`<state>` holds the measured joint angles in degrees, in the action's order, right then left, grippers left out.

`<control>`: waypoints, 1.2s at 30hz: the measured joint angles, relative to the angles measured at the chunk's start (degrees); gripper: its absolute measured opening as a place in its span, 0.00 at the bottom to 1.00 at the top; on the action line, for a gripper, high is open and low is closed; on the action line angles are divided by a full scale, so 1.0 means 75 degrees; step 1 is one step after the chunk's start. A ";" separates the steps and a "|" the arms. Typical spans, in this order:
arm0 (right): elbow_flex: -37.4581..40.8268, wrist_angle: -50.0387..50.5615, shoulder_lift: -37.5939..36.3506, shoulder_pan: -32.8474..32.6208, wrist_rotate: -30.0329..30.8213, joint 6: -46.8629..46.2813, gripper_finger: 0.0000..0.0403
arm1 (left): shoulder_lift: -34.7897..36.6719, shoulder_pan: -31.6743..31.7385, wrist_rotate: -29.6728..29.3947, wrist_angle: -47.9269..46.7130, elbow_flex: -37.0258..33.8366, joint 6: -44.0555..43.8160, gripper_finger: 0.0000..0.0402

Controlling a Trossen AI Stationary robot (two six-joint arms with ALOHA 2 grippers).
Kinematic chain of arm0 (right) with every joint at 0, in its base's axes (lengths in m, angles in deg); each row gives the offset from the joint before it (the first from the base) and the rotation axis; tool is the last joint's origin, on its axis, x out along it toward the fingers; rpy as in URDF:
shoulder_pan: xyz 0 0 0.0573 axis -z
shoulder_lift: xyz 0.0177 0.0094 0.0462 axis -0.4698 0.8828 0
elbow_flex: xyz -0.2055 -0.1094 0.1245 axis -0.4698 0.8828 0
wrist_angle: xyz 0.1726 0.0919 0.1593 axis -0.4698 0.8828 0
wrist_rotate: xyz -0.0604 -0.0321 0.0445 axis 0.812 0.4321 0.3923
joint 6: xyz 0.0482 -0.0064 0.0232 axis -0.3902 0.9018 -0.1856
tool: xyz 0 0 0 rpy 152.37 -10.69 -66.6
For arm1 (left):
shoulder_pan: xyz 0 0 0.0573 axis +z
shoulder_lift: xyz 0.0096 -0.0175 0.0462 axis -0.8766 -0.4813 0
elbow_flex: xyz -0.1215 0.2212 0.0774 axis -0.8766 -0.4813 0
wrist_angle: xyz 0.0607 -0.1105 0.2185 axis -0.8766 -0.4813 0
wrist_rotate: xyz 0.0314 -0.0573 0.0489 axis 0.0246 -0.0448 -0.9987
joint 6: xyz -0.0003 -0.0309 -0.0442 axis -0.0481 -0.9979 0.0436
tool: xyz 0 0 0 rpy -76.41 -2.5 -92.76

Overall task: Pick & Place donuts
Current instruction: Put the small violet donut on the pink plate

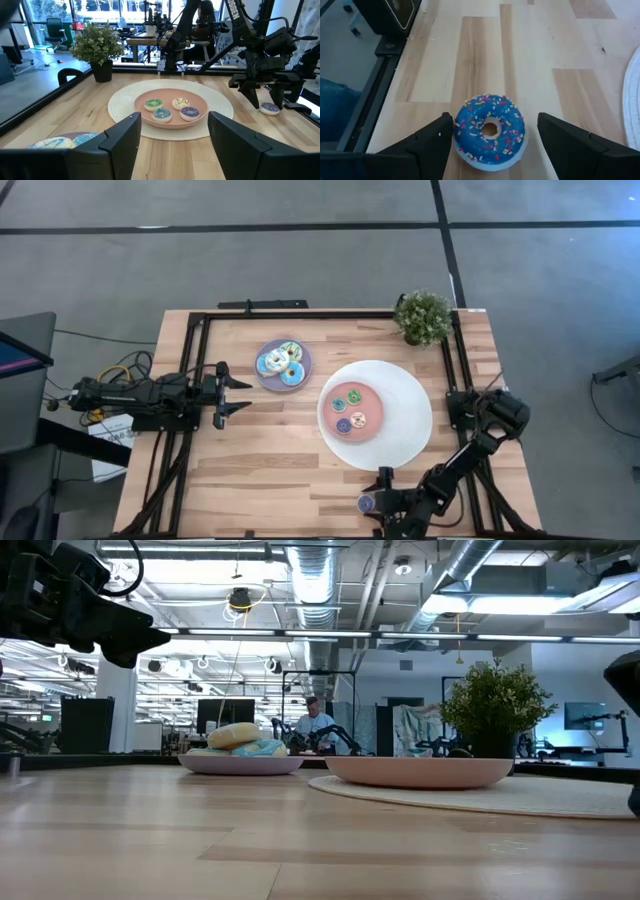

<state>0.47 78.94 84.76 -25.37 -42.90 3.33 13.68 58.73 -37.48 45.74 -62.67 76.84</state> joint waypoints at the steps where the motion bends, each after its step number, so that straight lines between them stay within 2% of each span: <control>1: 0.0000 0.0005 0.0000 0.0000 -0.0017 0.0000 0.70 | 0.0000 0.0000 -0.0001 0.0000 0.0000 0.0000 0.56; 14: 0.0003 -0.0082 0.0111 0.0035 -0.0201 -0.0140 0.68 | 0.0000 0.0000 -0.0002 0.0000 0.0000 0.0001 0.56; 28: 0.0003 -0.0062 0.0111 0.0032 -0.0291 -0.0201 0.48 | 0.0000 0.0000 -0.0003 0.0000 0.0000 -0.0001 0.56; 32: 0.0003 0.0093 0.0035 0.0033 -0.0356 -0.0205 0.45 | 0.0000 0.0000 -0.0003 0.0000 0.0000 0.0000 0.56; 36: 0.0006 0.0862 -0.0495 0.0090 -0.0368 -0.0210 0.45 | 0.0000 0.0000 -0.0002 0.0000 0.0000 0.0001 0.56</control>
<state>0.51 85.40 81.05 -24.69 -45.65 1.76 13.68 58.73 -37.49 45.74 -62.67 76.85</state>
